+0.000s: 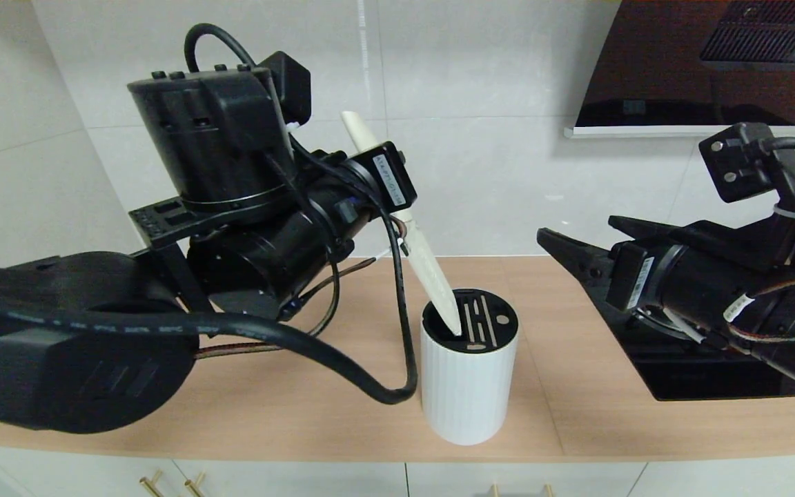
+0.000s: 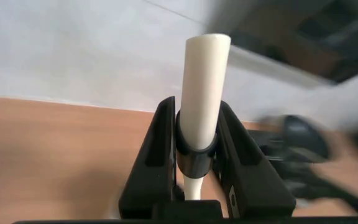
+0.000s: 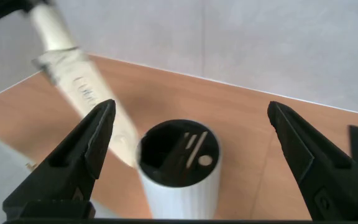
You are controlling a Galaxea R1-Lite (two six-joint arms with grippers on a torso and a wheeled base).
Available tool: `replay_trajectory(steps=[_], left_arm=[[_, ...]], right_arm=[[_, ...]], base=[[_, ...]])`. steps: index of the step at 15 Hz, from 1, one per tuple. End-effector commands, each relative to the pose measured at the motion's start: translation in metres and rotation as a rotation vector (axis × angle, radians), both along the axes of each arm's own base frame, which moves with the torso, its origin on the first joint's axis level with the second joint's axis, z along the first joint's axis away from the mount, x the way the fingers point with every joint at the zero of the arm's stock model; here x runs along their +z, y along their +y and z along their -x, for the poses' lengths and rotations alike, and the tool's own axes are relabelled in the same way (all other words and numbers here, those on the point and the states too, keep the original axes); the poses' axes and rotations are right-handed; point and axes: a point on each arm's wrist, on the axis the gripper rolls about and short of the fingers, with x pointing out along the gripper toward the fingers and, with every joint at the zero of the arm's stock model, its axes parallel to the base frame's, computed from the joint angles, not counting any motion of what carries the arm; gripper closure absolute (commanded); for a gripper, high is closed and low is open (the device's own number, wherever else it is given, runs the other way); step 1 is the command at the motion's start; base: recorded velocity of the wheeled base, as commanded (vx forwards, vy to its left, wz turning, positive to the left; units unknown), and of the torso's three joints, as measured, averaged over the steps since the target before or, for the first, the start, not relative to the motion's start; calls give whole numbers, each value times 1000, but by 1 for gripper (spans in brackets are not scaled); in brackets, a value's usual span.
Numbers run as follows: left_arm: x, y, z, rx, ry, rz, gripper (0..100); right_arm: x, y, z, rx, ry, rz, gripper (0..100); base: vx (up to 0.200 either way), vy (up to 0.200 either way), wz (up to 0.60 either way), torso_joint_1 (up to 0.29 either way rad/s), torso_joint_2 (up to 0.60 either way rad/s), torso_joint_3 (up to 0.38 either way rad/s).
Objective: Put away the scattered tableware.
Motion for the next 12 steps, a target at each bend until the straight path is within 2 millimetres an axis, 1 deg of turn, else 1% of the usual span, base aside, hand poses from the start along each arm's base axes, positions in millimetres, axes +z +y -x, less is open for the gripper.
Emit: replay_trajectory(steps=[1, 2, 4, 6, 9, 12], left_arm=[[-14, -9, -5, 38, 12, -43, 100], [-18, -15, -6, 53, 9, -62, 100], [-30, -30, -15, 109, -48, -89, 100], [-34, -34, -20, 129, -98, -164, 100], [-36, -42, -11, 152, -84, -178, 100], [-52, -59, -10, 133, -62, -204, 100]], right_arm=[[-1, -1, -1, -5, 3, 2, 0], [-1, -1, -1, -5, 2, 1, 0], [1, -3, -1, -13, -5, -2, 0], [0, -4, -3, -21, -1, 1, 0], [-1, -4, -3, -21, 0, 2, 0], [-2, -4, -3, -22, 2, 3, 0]], base=[[0, 0, 0, 0, 0, 0], [0, 0, 0, 0, 0, 0], [0, 0, 0, 0, 0, 0], [0, 0, 0, 0, 0, 0], [0, 0, 0, 0, 0, 0], [0, 0, 0, 0, 0, 0]])
